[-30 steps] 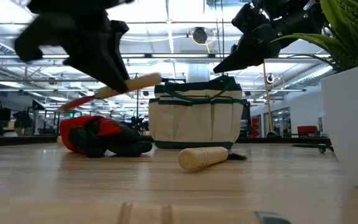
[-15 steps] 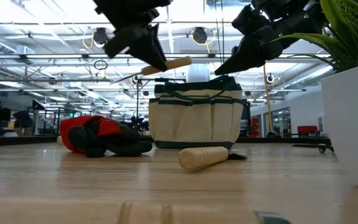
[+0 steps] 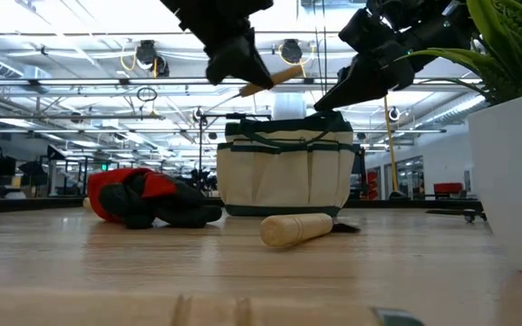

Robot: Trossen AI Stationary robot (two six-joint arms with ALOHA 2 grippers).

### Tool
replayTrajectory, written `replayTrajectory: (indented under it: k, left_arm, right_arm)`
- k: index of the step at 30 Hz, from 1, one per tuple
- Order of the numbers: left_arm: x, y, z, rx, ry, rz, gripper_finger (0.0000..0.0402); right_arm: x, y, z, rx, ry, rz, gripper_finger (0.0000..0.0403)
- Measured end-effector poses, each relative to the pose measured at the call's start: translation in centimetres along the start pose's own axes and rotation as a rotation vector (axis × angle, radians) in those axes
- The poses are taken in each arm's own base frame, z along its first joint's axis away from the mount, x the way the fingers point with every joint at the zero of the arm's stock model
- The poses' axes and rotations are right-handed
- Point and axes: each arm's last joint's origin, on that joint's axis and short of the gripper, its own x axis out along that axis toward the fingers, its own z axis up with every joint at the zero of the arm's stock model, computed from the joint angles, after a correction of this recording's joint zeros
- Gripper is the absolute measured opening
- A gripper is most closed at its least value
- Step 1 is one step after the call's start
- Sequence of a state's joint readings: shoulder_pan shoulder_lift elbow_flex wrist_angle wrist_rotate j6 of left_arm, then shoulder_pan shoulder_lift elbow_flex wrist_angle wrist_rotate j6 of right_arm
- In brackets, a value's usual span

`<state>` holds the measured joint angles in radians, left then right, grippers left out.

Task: Pick & Place Garden tools in Gardening bag
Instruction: Put the left brown trowel into the gardening bag

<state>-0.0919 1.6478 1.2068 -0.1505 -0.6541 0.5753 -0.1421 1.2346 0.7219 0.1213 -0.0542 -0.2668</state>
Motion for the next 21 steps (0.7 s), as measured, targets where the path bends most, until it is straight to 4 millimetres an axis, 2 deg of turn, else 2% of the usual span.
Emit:
replayTrajectory:
  k: [14, 21]
  left_arm:
    - [1.1, 2.5, 0.8, -0.158, -0.213, -0.009, 0.0060]
    - [1.6, 3.1, 0.9, -0.220, -0.360, -0.160, 0.0060]
  right_arm:
    - [0.0, 0.1, -0.3, -0.028, 0.031, 0.011, 0.0105]
    - [0.0, 0.1, -0.4, -0.035, 0.037, 0.013, 0.0105]
